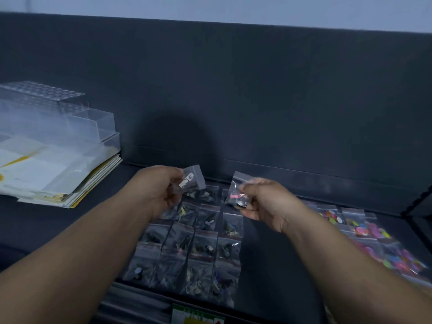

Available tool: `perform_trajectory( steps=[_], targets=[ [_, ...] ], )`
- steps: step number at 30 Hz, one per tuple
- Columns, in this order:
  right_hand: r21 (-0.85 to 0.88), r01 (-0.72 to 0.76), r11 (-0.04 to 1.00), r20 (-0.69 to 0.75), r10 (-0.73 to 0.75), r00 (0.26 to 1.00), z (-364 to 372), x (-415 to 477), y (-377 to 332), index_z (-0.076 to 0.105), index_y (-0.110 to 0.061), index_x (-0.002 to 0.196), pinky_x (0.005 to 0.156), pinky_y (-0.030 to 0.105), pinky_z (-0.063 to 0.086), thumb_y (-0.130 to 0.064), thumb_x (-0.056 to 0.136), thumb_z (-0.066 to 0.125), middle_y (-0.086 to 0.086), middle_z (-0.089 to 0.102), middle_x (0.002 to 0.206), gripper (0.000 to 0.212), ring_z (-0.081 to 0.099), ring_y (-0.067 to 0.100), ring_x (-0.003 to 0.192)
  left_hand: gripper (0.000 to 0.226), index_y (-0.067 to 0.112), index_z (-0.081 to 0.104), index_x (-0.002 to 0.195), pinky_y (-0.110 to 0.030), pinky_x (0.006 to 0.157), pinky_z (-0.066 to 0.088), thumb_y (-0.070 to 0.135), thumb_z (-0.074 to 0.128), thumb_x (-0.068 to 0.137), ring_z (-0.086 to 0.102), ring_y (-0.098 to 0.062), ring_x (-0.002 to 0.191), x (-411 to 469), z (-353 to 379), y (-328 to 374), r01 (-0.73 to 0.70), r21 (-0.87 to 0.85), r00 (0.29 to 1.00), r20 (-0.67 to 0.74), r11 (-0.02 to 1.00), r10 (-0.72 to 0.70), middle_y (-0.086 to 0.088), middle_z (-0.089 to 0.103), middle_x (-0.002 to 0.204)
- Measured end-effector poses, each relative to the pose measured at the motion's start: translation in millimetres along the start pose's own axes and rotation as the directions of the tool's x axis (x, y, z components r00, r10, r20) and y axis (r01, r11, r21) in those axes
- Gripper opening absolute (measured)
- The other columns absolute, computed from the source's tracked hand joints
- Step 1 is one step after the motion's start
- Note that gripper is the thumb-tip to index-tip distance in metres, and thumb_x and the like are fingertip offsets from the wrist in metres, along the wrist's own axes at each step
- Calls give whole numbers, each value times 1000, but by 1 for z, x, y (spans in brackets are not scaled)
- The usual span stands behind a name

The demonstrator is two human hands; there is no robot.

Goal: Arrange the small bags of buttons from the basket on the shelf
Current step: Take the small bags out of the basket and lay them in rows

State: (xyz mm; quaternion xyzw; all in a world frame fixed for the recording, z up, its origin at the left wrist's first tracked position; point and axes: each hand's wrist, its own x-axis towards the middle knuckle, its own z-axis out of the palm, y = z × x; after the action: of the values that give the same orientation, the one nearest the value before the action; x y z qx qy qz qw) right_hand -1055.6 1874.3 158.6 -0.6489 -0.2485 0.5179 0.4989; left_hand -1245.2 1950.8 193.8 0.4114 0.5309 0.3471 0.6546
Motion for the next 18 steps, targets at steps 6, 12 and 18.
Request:
perform_trajectory(
  steps=[6, 12, 18],
  targets=[
    [-188, 97, 977, -4, -99, 995, 15, 12, 3, 53, -19, 80, 49, 22, 36, -10, 92, 55, -1, 71, 64, 16, 49, 10, 53, 16, 8, 52, 79, -16, 38, 46, -4, 50, 90, 46, -16, 57, 12, -26, 1, -19, -28, 998, -58, 999, 17, -8, 51, 71],
    [-273, 75, 959, -27, -86, 996, 32, 14, 8, 56, -17, 79, 48, 20, 36, -8, 93, 55, -2, 58, 62, 16, 46, 9, 52, 22, 2, 45, 71, -22, 43, 54, -12, 42, 88, 45, -20, 64, 25, -52, 3, 134, -86, 991, -10, 987, -136, -11, 40, 75],
    [-323, 38, 946, -42, -54, 998, 50, 15, 10, 55, -15, 80, 47, 22, 33, -1, 90, 55, 6, 59, 71, 17, 45, 11, 53, 21, 7, 44, 70, -23, 45, 53, -3, 41, 88, 45, -17, 60, 39, -74, 7, 258, -124, 960, 142, 958, -240, -9, 42, 70]
  ],
)
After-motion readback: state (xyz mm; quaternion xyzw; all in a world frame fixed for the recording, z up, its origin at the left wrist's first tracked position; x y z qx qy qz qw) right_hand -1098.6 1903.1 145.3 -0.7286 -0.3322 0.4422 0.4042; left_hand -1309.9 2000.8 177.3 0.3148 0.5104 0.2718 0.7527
